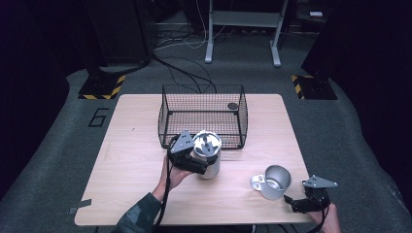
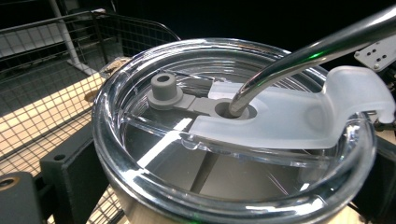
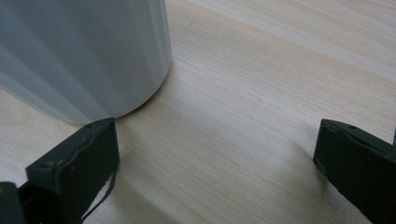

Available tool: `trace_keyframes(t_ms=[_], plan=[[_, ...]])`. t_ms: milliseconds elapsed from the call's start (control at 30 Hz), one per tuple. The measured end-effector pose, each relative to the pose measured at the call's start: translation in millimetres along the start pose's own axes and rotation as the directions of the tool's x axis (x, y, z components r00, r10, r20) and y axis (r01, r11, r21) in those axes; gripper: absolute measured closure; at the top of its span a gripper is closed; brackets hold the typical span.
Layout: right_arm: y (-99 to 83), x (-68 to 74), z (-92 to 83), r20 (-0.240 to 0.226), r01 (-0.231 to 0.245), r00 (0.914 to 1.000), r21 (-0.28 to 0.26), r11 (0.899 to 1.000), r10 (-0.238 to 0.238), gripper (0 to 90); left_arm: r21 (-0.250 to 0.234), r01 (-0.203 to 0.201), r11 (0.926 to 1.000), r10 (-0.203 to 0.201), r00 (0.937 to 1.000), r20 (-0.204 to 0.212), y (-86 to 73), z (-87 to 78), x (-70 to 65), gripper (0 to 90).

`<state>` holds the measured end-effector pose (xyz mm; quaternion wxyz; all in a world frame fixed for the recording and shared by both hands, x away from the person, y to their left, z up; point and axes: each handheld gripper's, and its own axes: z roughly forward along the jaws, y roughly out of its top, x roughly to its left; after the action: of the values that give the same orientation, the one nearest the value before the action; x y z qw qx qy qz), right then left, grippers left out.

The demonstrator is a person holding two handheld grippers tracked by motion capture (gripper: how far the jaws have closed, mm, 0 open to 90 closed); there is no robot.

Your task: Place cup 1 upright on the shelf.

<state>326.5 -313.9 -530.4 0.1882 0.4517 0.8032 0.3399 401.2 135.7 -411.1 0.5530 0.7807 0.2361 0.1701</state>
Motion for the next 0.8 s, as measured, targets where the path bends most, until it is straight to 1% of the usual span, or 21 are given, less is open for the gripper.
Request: trace_keyframes(t_ms=[67,200,367,400,433,467,600,733,800], plan=[[-0.1,-0.1,0.0,0.0,0.003,1.0,0.0,1.0,-0.003,0.0,0.008,-0.002,1.0,0.002,1.0,-0.001,0.5,-2.2,1.3,3.8],[0.0,0.0,0.0,0.0,0.0,1.0,0.0,1.0,0.0,0.0,-0.002,0.004,1.0,-0.004,0.9999,-0.009,0.2,-5.2,3.6,3.7],[-0.1,-0.1,0.0,0.0,0.002,1.0,0.001,1.0,-0.002,0.0,0.003,0.007,1.0,-0.007,0.9999,-0.012,1.4,-10.9,6.9,3.7],[0.0,-0.1,0.0,0.0,0.002,1.0,0.001,1.0,-0.002,0.0,-0.006,0.008,1.0,-0.008,0.9998,-0.017,1.5,-11.2,7.2,3.8],[0.0,0.0,0.0,0.0,0.0,1.0,0.0,1.0,0.0,0.0,0.004,0.008,1.0,-0.008,0.9999,-0.01,2.1,-13.2,8.2,3.7],[-0.1,-0.1,0.0,0.0,0.002,1.0,0.001,1.0,-0.002,0.0,-0.004,0.01,0.9999,-0.01,0.9998,-0.019,2.2,-13.9,8.4,3.7],[-0.1,-0.1,0.0,0.0,0.002,1.0,0.0,1.0,-0.002,0.0,-0.008,0.01,0.9999,-0.01,0.9996,-0.025,4.2,-19.4,11.4,3.7],[0.0,0.0,0.0,0.0,0.0,1.0,0.0,1.0,0.0,0.0,-0.015,0.018,0.9997,-0.019,0.9994,-0.028,6.3,-24.0,14.1,3.7],[-0.1,-0.1,0.0,0.0,0.002,1.0,0.0,1.0,-0.002,0.0,-0.018,0.012,0.9998,-0.013,0.9993,-0.034,7.7,-26.6,15.1,3.7]])
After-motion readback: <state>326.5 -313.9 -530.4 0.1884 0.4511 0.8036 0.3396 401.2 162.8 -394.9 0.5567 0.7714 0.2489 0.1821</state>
